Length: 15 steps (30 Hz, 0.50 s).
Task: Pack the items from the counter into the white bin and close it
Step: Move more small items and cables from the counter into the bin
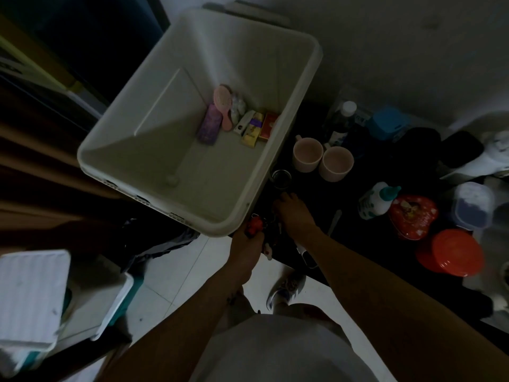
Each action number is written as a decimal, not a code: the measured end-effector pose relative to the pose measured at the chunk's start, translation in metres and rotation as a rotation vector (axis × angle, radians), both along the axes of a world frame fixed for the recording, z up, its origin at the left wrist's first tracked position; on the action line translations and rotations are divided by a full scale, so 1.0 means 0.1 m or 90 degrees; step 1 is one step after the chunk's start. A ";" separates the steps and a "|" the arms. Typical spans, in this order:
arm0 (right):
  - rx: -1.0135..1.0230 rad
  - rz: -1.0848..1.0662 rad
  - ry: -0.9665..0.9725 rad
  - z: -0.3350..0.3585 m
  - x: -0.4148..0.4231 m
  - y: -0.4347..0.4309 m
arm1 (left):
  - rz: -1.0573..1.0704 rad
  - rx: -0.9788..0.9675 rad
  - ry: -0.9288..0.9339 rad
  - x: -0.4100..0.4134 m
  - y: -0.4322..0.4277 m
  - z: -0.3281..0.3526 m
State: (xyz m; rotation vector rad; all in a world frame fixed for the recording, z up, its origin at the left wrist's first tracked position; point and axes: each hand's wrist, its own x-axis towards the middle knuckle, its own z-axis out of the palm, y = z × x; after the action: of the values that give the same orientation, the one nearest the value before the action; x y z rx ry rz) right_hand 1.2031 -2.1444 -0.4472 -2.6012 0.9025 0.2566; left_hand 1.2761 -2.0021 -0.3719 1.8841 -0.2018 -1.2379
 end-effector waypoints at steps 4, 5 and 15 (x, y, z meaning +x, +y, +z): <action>0.020 -0.078 -0.120 0.00 -0.01 0.04 | 0.006 -0.012 0.000 -0.01 0.00 0.05; 0.028 -0.101 -0.154 0.01 -0.02 0.04 | 0.008 -0.012 0.009 -0.01 0.00 0.06; 0.199 -0.420 -0.500 0.50 -0.32 0.14 | -0.011 -0.041 0.028 -0.17 -0.22 0.25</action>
State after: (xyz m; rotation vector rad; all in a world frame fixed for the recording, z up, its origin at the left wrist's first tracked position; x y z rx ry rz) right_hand 1.1713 -2.1304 -0.3970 -1.7331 1.1945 -0.6886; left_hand 1.2591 -2.0240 -0.3470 1.8018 -0.2326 -1.2685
